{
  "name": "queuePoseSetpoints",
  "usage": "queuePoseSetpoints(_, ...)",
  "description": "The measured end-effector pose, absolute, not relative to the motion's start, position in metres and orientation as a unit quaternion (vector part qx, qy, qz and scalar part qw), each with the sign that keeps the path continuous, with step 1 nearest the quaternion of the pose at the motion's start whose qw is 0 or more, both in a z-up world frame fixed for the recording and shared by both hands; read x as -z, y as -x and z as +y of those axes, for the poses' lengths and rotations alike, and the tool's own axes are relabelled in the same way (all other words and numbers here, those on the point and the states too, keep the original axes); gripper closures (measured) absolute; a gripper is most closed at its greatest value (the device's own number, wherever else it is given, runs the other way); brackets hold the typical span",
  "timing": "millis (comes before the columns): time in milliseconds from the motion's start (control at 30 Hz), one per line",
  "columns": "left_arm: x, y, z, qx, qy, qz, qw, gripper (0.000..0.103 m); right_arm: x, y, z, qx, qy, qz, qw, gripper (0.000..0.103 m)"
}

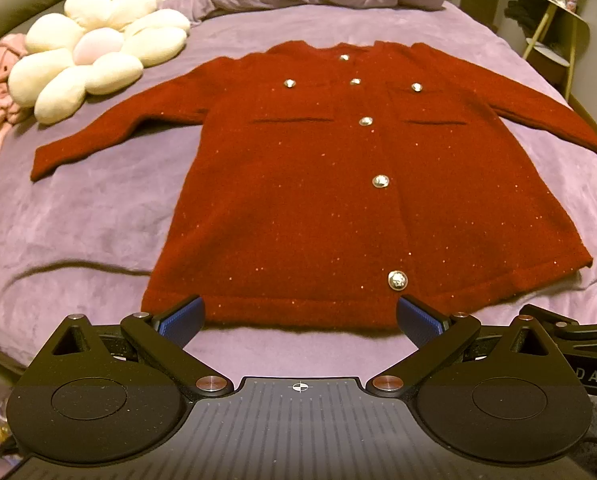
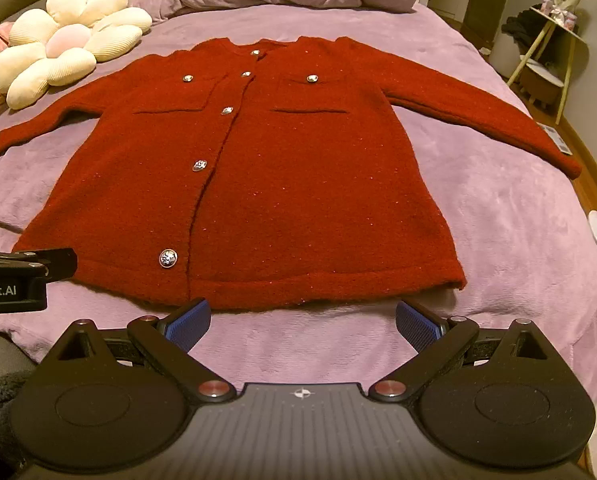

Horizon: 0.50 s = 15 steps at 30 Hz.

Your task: Fold small clothes

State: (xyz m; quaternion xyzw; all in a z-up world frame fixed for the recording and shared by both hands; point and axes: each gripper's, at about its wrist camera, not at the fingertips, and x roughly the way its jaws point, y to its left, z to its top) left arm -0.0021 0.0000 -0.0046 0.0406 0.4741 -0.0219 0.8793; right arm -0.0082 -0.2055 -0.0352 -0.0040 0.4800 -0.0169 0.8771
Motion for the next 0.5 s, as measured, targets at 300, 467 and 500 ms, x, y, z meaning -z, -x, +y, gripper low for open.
queuePoseSetpoints(300,0.0064,0.0024,-0.0006,0.024,-0.041,0.473,0.880,0.000,0.0354,0.0096,-0.2045,0.020,0.005,0.476,0.879,0.004)
queuePoseSetpoints(467,0.0077,0.0025,0.0002,0.024,-0.038,0.474,0.879,0.000,0.0345,0.0106,-0.2043,0.020,0.006,0.473,0.881,0.004)
queuePoseSetpoints(500,0.0083,0.0025,0.0003,0.024,-0.037,0.475,0.879,0.000,0.0345,0.0109,-0.2039,0.020,0.006,0.472,0.881,0.004)
